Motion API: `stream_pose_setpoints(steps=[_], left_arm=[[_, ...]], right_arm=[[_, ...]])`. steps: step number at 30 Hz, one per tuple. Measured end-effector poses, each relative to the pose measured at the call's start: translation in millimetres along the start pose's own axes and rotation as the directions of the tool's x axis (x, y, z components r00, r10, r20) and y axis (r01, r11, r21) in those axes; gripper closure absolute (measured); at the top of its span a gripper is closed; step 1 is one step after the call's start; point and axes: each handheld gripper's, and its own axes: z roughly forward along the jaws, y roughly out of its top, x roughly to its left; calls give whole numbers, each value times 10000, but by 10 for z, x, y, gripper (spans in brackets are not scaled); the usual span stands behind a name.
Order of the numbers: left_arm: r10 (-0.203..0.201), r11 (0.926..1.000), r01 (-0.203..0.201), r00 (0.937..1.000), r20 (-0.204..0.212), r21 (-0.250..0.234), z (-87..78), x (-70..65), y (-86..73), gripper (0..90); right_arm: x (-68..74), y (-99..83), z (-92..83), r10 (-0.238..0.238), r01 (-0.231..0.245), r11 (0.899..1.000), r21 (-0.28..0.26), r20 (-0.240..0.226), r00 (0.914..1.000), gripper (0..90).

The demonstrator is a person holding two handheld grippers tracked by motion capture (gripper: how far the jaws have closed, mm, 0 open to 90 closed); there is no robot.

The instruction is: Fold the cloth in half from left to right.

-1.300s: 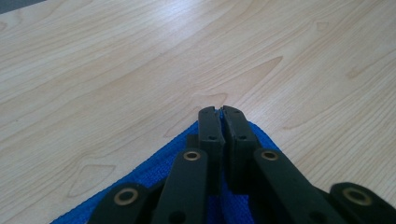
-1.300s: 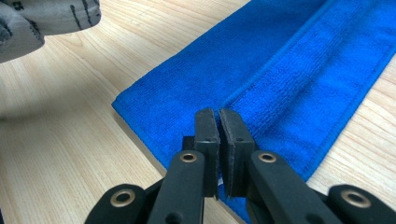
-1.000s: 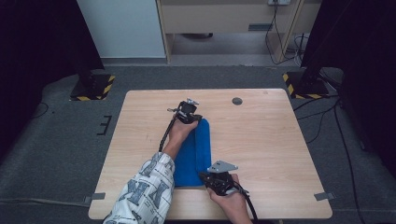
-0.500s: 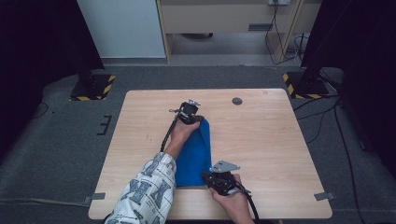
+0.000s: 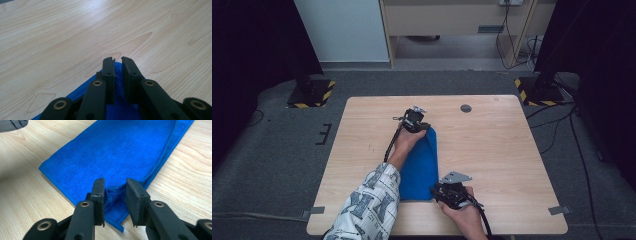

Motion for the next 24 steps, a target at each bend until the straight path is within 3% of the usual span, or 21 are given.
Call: stream_pose_setpoints(steps=[3, 11, 16, 24], left_arm=[[-15, 10000, 15, 10000, 66, 3, 0, 4, -1, 859], [-211, 9989, 214, 9998, 56, -415, -17, 5, 22, 863], [-70, 9993, 69, 10000, -36, -371, 0, 24, 2, 745], [75, 9964, -73, 10000, 17, -839, -53, 19, 31, 597]], right_arm=[[-4, 5, -5, -8, 8, 10000, -17, 1, 10000, 689], [1, 7, -3, -112, 112, 9999, 60, -7, 9999, 685], [-20, 6, -18, -82, 81, 9998, 171, 81, 9999, 594], [-44, 22, -17, -53, 50, 9999, 155, 207, 9998, 414]])
